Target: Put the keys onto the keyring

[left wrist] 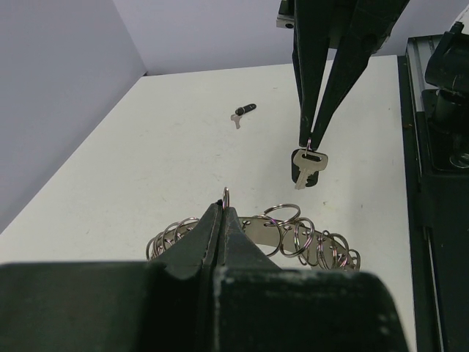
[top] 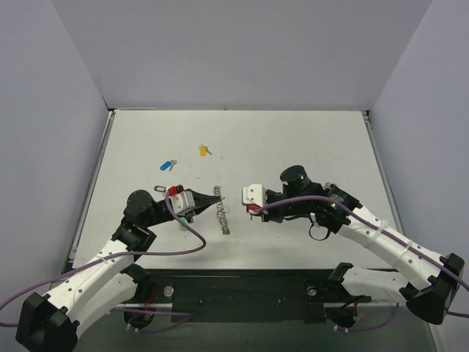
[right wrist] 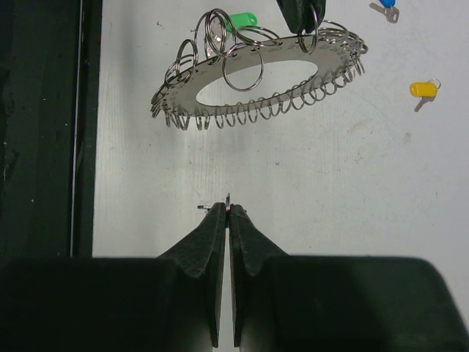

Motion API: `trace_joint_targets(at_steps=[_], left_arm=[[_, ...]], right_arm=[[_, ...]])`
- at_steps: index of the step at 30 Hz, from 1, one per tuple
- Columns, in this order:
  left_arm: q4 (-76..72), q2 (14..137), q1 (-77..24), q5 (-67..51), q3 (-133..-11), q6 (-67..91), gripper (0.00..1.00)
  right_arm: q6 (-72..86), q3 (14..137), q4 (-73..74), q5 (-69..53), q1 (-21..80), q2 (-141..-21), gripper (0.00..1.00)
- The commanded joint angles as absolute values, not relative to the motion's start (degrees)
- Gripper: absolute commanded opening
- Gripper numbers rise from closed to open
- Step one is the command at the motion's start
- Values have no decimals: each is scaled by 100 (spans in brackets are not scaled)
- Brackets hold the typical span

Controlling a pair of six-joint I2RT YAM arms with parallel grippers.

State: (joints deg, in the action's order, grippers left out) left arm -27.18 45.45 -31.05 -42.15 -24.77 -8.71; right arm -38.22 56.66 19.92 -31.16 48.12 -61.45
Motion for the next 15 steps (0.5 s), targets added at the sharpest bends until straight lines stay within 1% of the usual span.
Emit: trace_joint_targets(at_steps=[1,6,15], left_arm=[[-3050,4465,-3129,-4140,-2531,-1011,0],[-3085,4421,-3129,-4078,-2496,-1028,0],[-3269,4351,-3129,-4052,-2373,-1151,0]], right_arm=[[-3963,5739,1898,-3392,4860,-6082,0],[-3911,5704,1872,-3428,4860,-6108,0],[-3077,5617,1205,-3463,4825,-6126,0]])
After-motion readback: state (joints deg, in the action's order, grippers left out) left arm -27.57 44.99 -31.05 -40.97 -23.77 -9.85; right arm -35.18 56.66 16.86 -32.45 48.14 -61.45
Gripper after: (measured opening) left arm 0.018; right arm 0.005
